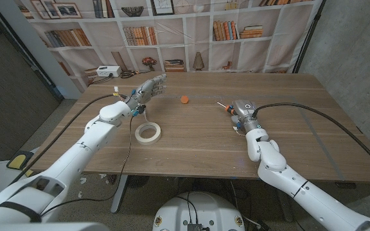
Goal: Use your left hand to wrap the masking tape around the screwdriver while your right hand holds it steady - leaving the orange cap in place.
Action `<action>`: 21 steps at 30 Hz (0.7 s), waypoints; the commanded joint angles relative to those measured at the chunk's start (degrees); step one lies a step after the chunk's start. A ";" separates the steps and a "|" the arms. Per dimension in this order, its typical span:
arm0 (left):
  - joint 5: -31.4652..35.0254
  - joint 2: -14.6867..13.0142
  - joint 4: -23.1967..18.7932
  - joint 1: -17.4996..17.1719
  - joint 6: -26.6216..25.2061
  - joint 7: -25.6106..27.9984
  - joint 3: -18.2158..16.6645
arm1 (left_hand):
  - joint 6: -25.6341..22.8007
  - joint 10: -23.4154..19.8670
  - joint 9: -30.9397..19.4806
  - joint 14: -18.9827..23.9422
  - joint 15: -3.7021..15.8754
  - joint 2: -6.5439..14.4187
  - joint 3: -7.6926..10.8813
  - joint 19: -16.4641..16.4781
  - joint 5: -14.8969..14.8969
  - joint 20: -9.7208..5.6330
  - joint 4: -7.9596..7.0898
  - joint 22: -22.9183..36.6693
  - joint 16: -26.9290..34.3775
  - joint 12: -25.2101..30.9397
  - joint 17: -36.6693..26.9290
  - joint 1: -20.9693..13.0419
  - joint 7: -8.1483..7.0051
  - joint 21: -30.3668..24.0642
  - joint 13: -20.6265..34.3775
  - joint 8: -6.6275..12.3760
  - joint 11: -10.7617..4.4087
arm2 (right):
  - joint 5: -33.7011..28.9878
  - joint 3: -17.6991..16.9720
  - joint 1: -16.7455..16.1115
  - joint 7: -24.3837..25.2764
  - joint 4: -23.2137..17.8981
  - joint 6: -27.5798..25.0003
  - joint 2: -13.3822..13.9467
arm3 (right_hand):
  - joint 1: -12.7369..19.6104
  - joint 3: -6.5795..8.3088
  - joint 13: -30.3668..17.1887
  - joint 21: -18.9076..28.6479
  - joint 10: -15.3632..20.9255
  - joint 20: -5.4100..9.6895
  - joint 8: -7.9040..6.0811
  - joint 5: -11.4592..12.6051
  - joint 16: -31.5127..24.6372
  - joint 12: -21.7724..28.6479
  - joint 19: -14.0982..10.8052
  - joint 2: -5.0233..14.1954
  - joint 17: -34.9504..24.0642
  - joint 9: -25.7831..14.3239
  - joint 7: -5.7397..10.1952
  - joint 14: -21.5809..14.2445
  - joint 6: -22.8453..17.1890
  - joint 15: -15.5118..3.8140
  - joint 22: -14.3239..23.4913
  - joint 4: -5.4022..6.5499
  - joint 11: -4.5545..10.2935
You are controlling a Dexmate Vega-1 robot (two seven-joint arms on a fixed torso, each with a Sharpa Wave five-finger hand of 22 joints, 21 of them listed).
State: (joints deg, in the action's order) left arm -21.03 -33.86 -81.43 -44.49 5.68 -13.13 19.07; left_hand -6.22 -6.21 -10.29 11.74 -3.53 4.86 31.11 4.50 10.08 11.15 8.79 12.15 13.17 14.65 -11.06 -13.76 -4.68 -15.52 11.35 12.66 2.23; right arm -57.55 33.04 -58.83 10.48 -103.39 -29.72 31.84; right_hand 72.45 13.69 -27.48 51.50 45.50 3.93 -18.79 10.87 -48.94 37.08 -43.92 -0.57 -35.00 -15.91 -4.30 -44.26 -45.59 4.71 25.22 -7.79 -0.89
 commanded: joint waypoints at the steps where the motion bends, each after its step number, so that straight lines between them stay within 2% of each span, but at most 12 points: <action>1: 8.34 -9.89 -20.31 -10.02 -8.27 8.02 -3.29 | -1.23 -1.38 -0.16 0.90 0.54 -0.59 -0.18 0.53 -0.16 0.03 0.26 0.36 0.55 0.75 -0.36 -0.48 -0.16 -0.65 0.32 0.39 -0.08 | 2.08 -0.40 -1.39 18.86 -1.83 2.45 1.34 | 8.37 0.20 -2.56 0.69 3.61 7.88 0.22 0.47 0.31 1.22 0.26 9.33 -16.97 -0.11 6.58 -11.15 -10.71 -17.63 0.12 0.52 3.27; 8: 15.00 -16.13 -31.97 -16.97 -16.30 12.14 -6.45 | -1.93 -2.14 -0.22 1.26 1.37 -1.42 -0.36 0.42 -0.20 -0.59 0.77 0.53 0.72 0.96 -0.66 -1.18 -0.36 -0.73 0.52 0.43 -0.90 | 1.95 -0.39 -1.57 21.76 -2.20 3.79 1.68 | 8.34 0.14 -2.55 1.42 3.75 7.87 0.24 0.60 0.77 1.19 0.62 9.27 -17.40 -0.16 6.58 -11.30 -11.18 -17.65 0.19 0.56 3.20; 12: 21.22 -19.61 -38.69 -20.68 -21.77 14.72 -7.78 | -3.44 -2.88 -0.32 2.43 1.99 -1.92 -0.45 0.79 -0.16 -0.92 1.12 0.89 1.46 1.21 -1.33 -2.58 -0.30 -1.14 0.86 0.77 -1.09 | 1.97 -0.29 -1.08 22.74 -1.83 4.86 1.77 | 8.30 0.08 -2.78 1.87 3.69 7.86 0.29 0.68 1.06 1.25 0.86 9.19 -17.68 -0.18 6.61 -11.39 -11.40 -17.64 0.22 0.59 3.15; 15: 25.75 -21.51 -42.92 -22.52 -26.38 15.77 -8.15 | -3.90 -3.52 -0.37 2.99 2.43 -2.04 -0.46 2.09 -0.07 -1.37 1.22 1.13 1.87 1.45 -1.70 -3.48 -0.39 -1.85 1.06 0.82 -1.19 | 2.03 -0.14 -0.57 23.53 -1.34 5.80 1.74 | 8.30 0.05 -2.92 2.12 3.73 7.87 0.36 0.72 1.19 1.31 0.97 9.17 -17.84 -0.20 6.63 -11.48 -11.39 -17.63 0.23 0.60 3.22; 20: 30.60 -23.21 -47.53 -24.34 -32.17 15.49 -8.35 | -4.69 -4.23 -0.41 3.10 2.66 -1.97 -0.31 2.44 0.03 -1.45 1.38 1.34 2.08 1.72 -2.00 -4.65 -0.19 -2.18 1.24 1.01 -1.58 | 1.98 0.18 0.10 24.24 -0.73 6.90 1.65 | 8.28 0.01 -3.11 2.55 3.70 7.84 0.41 0.80 1.47 1.33 1.29 9.14 -18.13 -0.32 6.64 -11.57 -11.45 -17.62 0.24 0.63 3.22; 21: 32.38 -24.35 -49.34 -24.42 -34.93 14.67 -7.86 | -5.08 -4.77 -0.43 3.15 2.75 -1.96 -0.23 2.38 0.06 -1.42 1.46 1.43 2.17 1.94 -2.12 -5.20 -0.30 -2.23 1.32 1.11 -1.85 | 2.03 0.20 0.21 24.41 -0.65 7.09 1.57 | 8.30 0.01 -3.17 2.66 3.70 7.83 0.43 0.82 1.52 1.35 1.30 9.14 -18.20 -0.34 6.65 -11.60 -11.47 -17.63 0.24 0.62 3.22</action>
State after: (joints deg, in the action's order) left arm -0.76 -51.59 -116.85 -63.05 -15.43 -0.27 12.50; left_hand -10.34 -9.83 -10.55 14.27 -1.03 3.00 30.73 6.65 9.94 9.61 9.67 13.22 14.73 15.94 -12.91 -17.76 -5.02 -17.46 12.41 13.21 0.62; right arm -55.63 32.74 -59.63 32.02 -104.95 -25.04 33.36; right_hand 72.35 13.46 -30.38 53.57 45.49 3.80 -18.04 11.30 -47.62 38.19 -43.71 -0.48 -52.90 -16.03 -4.49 -44.26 -47.44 4.71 25.39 -7.55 -0.88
